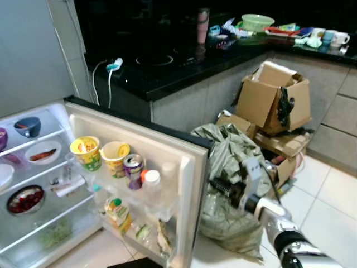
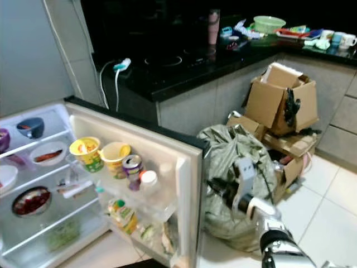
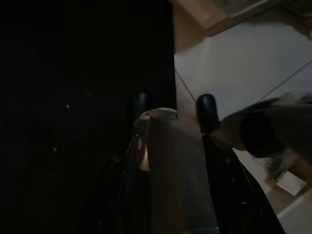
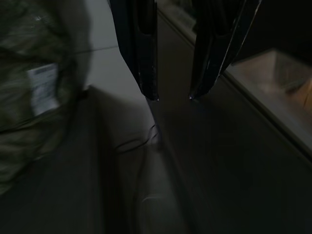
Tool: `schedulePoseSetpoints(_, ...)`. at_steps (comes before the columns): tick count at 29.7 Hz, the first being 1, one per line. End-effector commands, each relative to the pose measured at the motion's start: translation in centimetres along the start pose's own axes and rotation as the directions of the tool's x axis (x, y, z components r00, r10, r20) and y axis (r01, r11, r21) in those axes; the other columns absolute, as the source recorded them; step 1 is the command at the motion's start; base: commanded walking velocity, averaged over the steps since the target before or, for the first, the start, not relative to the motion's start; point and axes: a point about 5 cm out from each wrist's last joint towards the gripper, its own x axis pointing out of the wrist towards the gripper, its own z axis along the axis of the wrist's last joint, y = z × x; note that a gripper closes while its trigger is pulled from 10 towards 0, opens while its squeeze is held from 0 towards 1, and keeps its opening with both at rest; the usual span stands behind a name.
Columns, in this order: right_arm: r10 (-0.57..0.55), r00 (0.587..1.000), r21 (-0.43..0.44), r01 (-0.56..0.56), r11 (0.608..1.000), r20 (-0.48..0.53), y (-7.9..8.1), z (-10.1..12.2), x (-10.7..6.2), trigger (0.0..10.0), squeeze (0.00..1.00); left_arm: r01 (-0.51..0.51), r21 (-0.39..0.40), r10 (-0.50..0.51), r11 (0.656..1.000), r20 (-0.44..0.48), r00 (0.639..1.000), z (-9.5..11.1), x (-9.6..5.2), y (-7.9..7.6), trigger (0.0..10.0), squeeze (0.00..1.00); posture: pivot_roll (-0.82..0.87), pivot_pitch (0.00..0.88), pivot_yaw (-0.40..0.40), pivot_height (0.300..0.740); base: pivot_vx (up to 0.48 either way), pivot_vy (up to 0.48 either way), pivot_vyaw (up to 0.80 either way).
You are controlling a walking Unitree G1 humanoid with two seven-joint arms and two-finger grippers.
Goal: Restocking fridge
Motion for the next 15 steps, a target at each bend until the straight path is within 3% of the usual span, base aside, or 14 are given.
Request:
schedulePoseSetpoints(1,0.139,0.990,-0.049,-0.140,0.989,-0.026,2.2,0.3,2.2,10.0,0.00,-0.003,0.010,0.003,1.000,-0.021,1.000,-0.5,-0.1,0.2,10.0,0.00,-0.03,0.001,0.007,0.740,0.000,0.000,0.63)
schedulePoseSetpoints(11,0.060,0.997,-0.061,-0.063,0.996,-0.042,1.2,0.4,1.5,10.0,0.00,0.002,0.008,-0.001,1.000,-0.021,1.000,-0.5,-0.1,0.0,10.0,0.00,-0.03,0.004,0.007,0.740,0.000,0.000,0.04)
schedulePoseSetpoints(15,-0.107,0.993,-0.116,0.100,0.988,-0.058,-0.5,0.7,0.6,10.0,0.00,0.001,0.010,-0.001,1.000,-0.021,1.000,-0.5,-0.1,0.0,10.0,0.00,-0.04,0.003,0.007,0.740,0.000,0.000,0.00)
